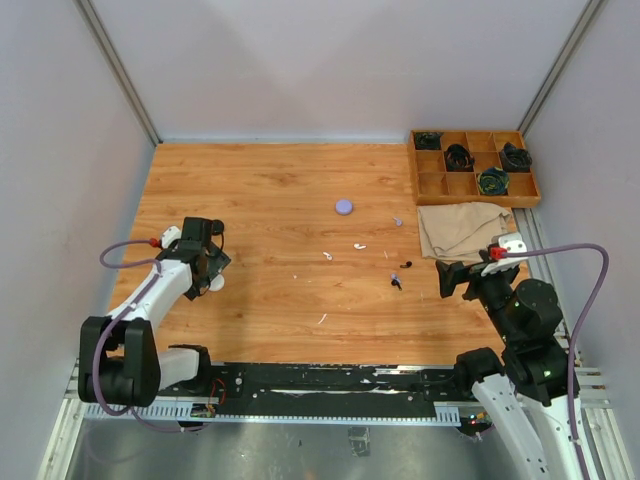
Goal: Insert the wireless bluetooth earbuds into the charging case
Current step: Pick up the charging case at the center of the board.
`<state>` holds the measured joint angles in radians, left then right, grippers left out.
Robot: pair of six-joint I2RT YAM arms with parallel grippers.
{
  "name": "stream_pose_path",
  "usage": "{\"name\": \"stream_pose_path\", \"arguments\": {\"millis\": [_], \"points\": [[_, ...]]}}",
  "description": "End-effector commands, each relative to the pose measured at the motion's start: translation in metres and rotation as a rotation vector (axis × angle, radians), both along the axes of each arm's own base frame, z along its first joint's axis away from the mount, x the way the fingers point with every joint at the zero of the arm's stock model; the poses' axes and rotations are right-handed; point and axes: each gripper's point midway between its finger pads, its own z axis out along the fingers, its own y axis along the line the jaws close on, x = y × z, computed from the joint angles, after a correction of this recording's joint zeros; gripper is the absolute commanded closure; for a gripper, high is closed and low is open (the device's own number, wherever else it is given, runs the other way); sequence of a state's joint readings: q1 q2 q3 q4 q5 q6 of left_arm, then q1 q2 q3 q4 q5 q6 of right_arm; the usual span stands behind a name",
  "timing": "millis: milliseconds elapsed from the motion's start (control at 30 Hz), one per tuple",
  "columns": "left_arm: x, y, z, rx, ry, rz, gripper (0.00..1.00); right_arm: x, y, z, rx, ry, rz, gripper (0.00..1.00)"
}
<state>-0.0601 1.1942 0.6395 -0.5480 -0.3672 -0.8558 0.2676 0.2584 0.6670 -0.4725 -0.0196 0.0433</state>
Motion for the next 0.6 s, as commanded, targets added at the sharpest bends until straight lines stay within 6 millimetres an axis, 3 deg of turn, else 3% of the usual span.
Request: {"name": "stream_pose_path", "arguments": {"millis": [0, 167, 567], "points": [[0.017, 0.003, 0.002, -0.031, -0.045, 0.073, 0.11, 0.0, 0.002, 0.006, 0.006, -0.038, 0.013, 0.01], [0.016, 0.005, -0.014, -0.025, 0.043, 0.1, 0.21, 0.0, 0.002, 0.006, 0.005, -0.044, 0.01, 0.01], [0.01, 0.0, -0.032, -0.051, 0.086, 0.103, 0.3, -0.001, 0.002, 0.006, 0.006, -0.043, 0.011, 0.01]]}}
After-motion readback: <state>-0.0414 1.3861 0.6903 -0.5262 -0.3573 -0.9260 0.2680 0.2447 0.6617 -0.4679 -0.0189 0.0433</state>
